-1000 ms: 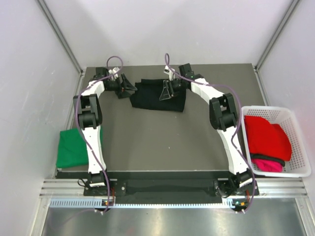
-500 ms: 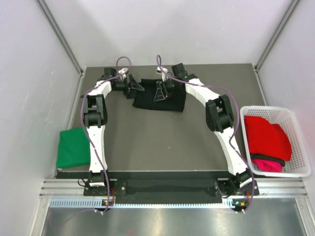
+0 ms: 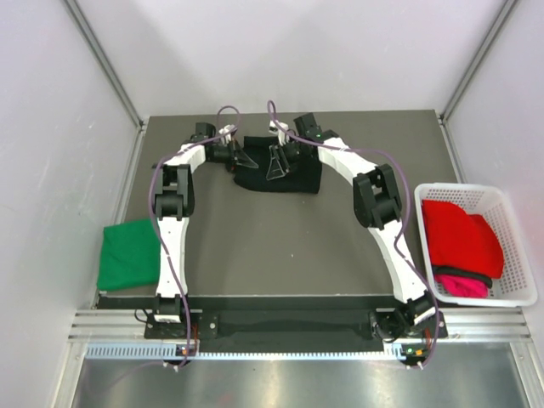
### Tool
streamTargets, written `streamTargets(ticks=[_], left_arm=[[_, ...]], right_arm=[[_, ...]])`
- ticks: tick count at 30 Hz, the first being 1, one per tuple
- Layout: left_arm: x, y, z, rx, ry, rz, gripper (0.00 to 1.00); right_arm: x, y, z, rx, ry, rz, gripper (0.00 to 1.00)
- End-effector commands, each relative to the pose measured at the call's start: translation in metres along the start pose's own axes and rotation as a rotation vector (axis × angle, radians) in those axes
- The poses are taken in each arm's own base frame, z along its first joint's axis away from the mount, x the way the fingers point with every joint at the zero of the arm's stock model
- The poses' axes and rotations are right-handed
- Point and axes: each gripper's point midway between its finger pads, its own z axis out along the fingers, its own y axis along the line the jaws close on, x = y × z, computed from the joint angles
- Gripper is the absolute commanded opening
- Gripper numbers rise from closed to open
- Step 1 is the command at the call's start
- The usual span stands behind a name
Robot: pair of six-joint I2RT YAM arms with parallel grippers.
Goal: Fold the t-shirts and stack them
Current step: Neatly place the folded tshirt to the corner
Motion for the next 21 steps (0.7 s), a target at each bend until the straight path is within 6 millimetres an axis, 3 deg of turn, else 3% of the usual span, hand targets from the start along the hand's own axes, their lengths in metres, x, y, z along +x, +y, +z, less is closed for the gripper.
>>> streamTargets(ticks=[1,2,4,5,6,7,8,9,10,11,12,13,15,16,18,19,21], left_arm=[[0.012,0.036,0.009,-0.091,0.002,-0.036,0.00],[0.012,0.026,0.003,-0.098,0.000,-0.030,0.00],[0.013,0.020,-0.008,-0.126,-0.004,-0.010,0.00],[0.010,-0.001,-0.018,-0.131,-0.015,0.028,0.00],[0.009,-0.010,-0.025,-0.147,-0.028,0.046,0.00],[0.011,-0.020,-0.030,-0.148,-0.033,0.057,0.00],[0.006,-0.049,-0.042,-0.140,-0.065,0.110,0.00],[0.004,-0.060,-0.049,-0.160,-0.085,0.129,0.00],[0.005,-0.070,-0.055,-0.170,-0.096,0.144,0.00],[0.003,-0.093,-0.066,-0.174,-0.124,0.190,0.00],[0.005,-0.101,-0.072,-0.186,-0.131,0.200,0.00],[0.009,-0.115,-0.081,-0.204,-0.152,0.229,0.00],[0.017,-0.125,-0.088,-0.230,-0.160,0.257,0.00],[0.031,-0.118,-0.088,-0.246,-0.139,0.232,0.00],[0.047,-0.131,-0.101,-0.277,-0.143,0.270,0.00],[0.070,-0.131,-0.105,-0.301,-0.097,0.244,0.00],[0.091,-0.123,-0.111,-0.358,-0.034,0.282,0.00]], right_arm=[[-0.019,0.017,-0.014,0.001,-0.020,-0.088,0.43],[-0.030,0.026,-0.030,0.012,-0.035,-0.122,0.44],[-0.031,0.028,-0.048,0.036,-0.038,-0.140,0.43],[-0.049,0.041,-0.072,0.062,-0.078,-0.201,0.43],[-0.037,0.042,-0.078,0.072,-0.065,-0.191,0.43],[-0.040,0.039,-0.093,0.100,-0.085,-0.198,0.43],[-0.060,0.054,-0.120,0.128,-0.151,-0.261,0.43],[-0.044,0.050,-0.125,0.157,-0.133,-0.246,0.43],[-0.045,0.049,-0.139,0.185,-0.151,-0.253,0.43],[-0.057,0.063,-0.161,0.210,-0.200,-0.302,0.43],[-0.044,0.060,-0.166,0.233,-0.187,-0.285,0.43],[-0.049,0.069,-0.187,0.261,-0.219,-0.310,0.43],[-0.038,0.069,-0.197,0.295,-0.219,-0.307,0.43],[-0.037,0.069,-0.205,0.308,-0.228,-0.306,0.43],[-0.033,0.082,-0.221,0.322,-0.242,-0.330,0.44],[-0.031,0.084,-0.226,0.331,-0.241,-0.338,0.44],[-0.025,0.092,-0.236,0.342,-0.207,-0.360,0.44]])
